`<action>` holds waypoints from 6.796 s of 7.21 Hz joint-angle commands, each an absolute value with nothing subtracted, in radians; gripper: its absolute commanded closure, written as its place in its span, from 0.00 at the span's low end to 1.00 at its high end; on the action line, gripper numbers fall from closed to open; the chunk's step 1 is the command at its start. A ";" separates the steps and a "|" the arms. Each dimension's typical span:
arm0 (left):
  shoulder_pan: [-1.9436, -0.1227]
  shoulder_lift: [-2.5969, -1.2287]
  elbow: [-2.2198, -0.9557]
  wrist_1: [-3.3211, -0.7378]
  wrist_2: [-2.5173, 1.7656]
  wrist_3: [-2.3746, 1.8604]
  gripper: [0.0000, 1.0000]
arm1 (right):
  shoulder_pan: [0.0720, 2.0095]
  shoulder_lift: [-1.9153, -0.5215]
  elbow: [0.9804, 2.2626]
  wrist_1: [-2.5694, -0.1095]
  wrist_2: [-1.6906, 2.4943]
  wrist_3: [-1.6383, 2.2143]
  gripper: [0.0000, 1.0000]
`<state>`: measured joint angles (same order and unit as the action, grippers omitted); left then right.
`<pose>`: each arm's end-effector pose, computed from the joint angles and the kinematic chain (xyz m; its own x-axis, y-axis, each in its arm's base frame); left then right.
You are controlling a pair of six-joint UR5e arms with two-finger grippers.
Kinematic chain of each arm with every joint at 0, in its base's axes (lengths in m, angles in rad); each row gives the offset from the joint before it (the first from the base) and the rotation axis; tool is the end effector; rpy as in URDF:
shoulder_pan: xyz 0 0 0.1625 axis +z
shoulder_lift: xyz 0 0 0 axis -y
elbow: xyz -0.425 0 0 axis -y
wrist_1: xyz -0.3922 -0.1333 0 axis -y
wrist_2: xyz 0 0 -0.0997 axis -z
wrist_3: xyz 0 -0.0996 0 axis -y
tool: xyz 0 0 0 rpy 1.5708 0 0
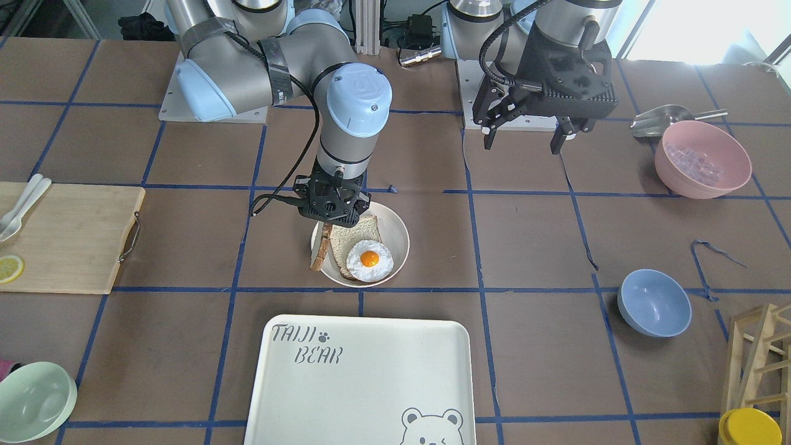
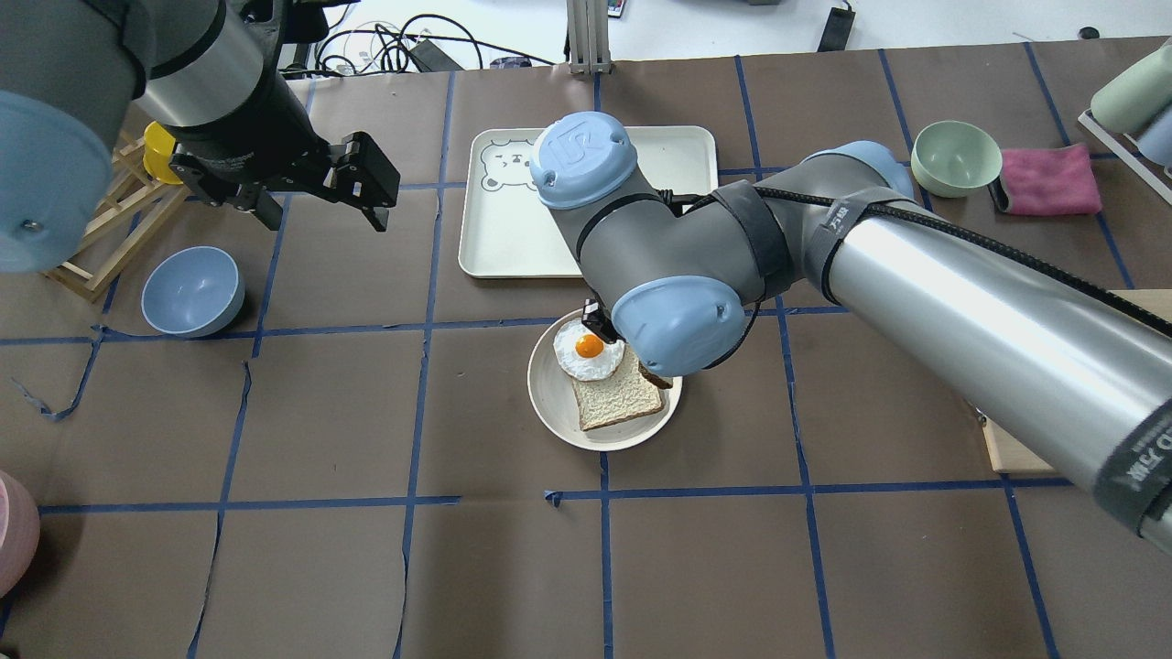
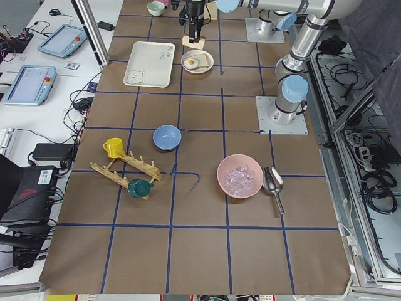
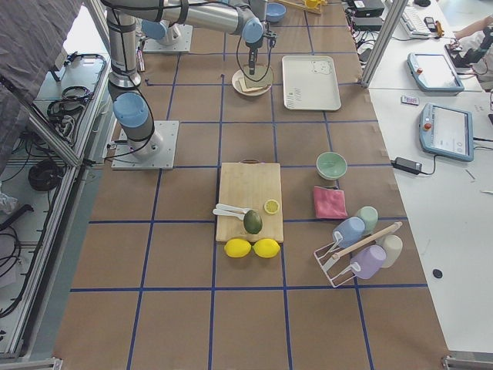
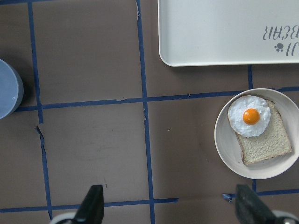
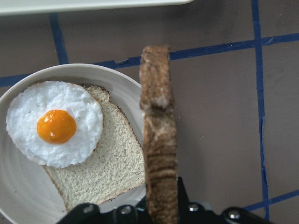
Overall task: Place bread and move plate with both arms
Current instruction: 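Carry the bread slice with the right gripper over the egg plate, then lay the bread slice on the egg and open the right gripper, then reach the left gripper to the plate rim while the right arm withdraws, then grip the plate rim with the left gripper and slide it onto the tray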
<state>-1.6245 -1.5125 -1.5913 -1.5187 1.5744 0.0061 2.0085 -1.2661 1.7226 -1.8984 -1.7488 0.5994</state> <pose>-0.1583 -0.4676 0.5113 -0.9982 0.0594 -0.0041 0.0596 0.9942 -0.0897 0.3446 -0.4634 0.2850 -0.9652 0.1453 0.2175 0.1504 0.9886 0.0071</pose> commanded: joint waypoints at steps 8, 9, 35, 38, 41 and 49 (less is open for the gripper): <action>-1.624 -1.513 -1.591 -1.517 1.572 0.008 0.00 | 2.016 -1.221 1.746 -1.930 -1.732 0.603 0.89; -1.624 -1.513 -1.591 -1.517 1.572 0.008 0.00 | 2.016 -1.224 1.741 -1.931 -1.673 0.609 0.73; -1.689 -1.894 -2.060 -0.873 1.173 -0.201 0.55 | 1.631 -1.549 1.483 -1.557 -1.589 -0.072 0.00; -1.690 -1.896 -2.062 -0.879 1.175 -0.181 1.00 | 1.631 -1.549 1.483 -1.575 -1.588 -0.072 0.00; -1.651 -1.875 -2.056 -0.858 1.172 -0.144 1.00 | 1.629 -1.549 1.483 -1.577 -1.591 -0.074 0.00; -1.557 -2.086 -1.579 -1.061 1.117 -0.233 1.00 | 1.629 -1.548 1.485 -1.577 -1.588 -0.074 0.00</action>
